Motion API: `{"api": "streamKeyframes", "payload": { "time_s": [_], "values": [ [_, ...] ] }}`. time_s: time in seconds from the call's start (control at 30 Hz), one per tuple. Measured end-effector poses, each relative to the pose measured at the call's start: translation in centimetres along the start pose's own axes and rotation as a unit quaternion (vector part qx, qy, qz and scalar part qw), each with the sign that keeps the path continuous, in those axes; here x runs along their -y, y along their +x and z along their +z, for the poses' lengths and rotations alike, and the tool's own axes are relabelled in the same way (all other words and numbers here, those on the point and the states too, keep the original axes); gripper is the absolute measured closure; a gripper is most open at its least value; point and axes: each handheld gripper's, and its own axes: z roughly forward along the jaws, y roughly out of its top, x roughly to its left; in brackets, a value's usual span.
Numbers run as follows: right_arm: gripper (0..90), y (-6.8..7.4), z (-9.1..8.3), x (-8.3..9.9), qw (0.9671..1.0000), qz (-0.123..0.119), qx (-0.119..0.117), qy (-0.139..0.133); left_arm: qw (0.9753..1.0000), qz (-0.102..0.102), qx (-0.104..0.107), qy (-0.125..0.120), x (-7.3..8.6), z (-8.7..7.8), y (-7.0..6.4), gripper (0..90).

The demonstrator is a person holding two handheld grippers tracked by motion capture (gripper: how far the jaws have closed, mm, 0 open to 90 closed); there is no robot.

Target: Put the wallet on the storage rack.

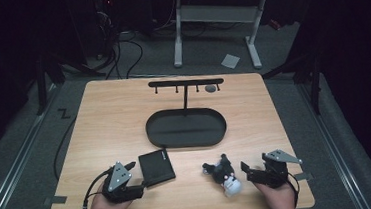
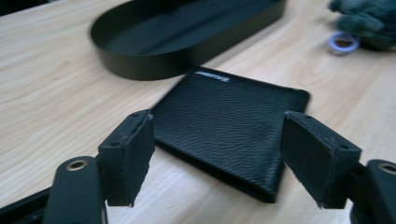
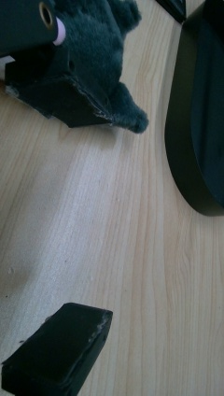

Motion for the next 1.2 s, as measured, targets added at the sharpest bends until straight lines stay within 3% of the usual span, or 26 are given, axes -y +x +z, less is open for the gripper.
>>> {"api": "streamKeyframes", "payload": {
  "time_s": [0.2, 0.63, 0.87, 1.17, 1.2],
  "values": [
    [14.4, 0.2, 0.0, 0.2, 0.9999, -0.013, -0.010, -0.003, 0.9995, 0.021, 0.023, 0.004, -0.3, 0.7, -1.2, 25.4],
    [17.9, 0.5, 0.3, 0.5, 0.9995, -0.028, -0.015, 0.003, 0.9967, 0.055, 0.052, 0.026, -0.5, 2.2, -2.6, 26.8],
    [18.9, 0.4, 0.5, 0.7, 0.9996, -0.020, -0.021, 0.005, 0.9962, 0.063, 0.047, 0.038, -0.4, 2.6, -2.7, 29.8],
    [19.1, 0.2, 0.5, 0.8, 0.9996, -0.017, -0.022, 0.003, 0.9959, 0.074, 0.022, 0.048, -0.2, 2.8, -2.7, 43.1],
    [19.2, 0.2, 0.5, 0.8, 0.9996, -0.018, -0.022, 0.004, 0.9952, 0.082, 0.017, 0.050, -0.1, 2.9, -2.8, 43.8]
  ]
}}
